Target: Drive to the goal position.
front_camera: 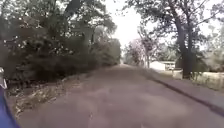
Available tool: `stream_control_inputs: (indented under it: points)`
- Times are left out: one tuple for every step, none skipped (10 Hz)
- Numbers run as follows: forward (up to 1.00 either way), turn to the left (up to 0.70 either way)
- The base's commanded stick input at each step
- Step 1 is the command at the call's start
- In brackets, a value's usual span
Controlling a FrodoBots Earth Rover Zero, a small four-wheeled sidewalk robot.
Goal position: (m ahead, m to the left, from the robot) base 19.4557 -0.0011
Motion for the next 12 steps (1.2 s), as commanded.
stream_control_inputs:
  points:
    - [0.7, -0.01]
    - [0.7, -0.01]
    - [0.7, -0.01]
    - [0.7, -0.01]
    - [0.7, -0.01]
    - [0.7, -0.01]
    - [0.7, -0.01]
    - [0.7, -0.01]
    - [0.7, -0.01]
    - [0.7, -0.01]
    - [0.7, -0.01]
    - [0.7, -0.01]
